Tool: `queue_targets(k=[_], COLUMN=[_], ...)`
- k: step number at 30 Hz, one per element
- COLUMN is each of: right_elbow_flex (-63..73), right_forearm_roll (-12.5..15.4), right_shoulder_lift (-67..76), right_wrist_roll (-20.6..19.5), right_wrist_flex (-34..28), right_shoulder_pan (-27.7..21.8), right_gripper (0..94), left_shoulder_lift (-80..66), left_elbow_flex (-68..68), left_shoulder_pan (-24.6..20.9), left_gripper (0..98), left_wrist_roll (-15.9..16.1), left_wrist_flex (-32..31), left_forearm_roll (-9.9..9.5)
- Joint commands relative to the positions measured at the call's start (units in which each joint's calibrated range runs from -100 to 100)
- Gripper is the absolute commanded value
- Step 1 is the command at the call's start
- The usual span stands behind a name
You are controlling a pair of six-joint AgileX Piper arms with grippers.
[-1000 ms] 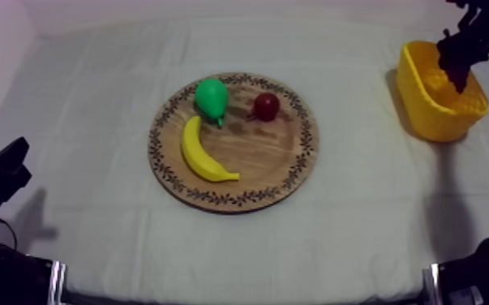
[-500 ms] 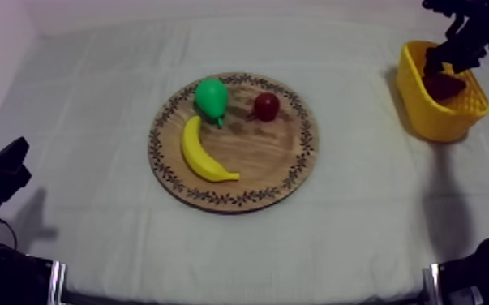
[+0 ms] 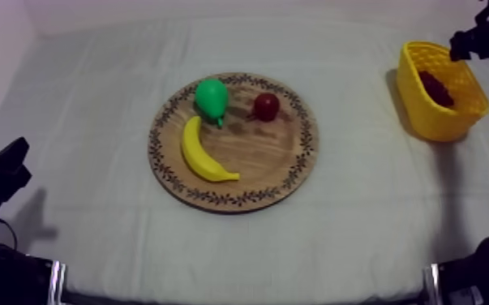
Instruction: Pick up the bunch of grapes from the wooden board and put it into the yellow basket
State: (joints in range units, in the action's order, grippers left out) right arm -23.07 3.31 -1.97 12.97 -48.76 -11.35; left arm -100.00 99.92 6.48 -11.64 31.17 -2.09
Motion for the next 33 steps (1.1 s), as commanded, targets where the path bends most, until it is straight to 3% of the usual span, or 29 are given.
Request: queue_targets(k=[1, 12, 33], right_elbow_flex=[-5.01, -23.95, -60.03], right_forearm_roll=[-0.24, 0.12, -0.02], right_shoulder_lift=[8.77, 31.45, 70.27], right_wrist_roll=[-0.40, -0.89, -0.64], right_wrist_flex=[0.16, 1.98, 13.59], right_shoulder_pan=[0.15, 0.84, 2.39], right_gripper=[50.7, 37.3, 26.5], left_shoulder_lift=[0.00, 0.00, 0.00], left_elbow_flex=[-0.03, -0.03, -0.03], left_shoulder_pan=[0.00, 0.00, 0.00], left_gripper=[0.1, 0.1, 0.1], left_wrist_roll=[-0.01, -0.01, -0.01], left_wrist_flex=[-0.05, -0.05, -0.05], left_forearm_roll=[-0.03, -0.03, -0.03])
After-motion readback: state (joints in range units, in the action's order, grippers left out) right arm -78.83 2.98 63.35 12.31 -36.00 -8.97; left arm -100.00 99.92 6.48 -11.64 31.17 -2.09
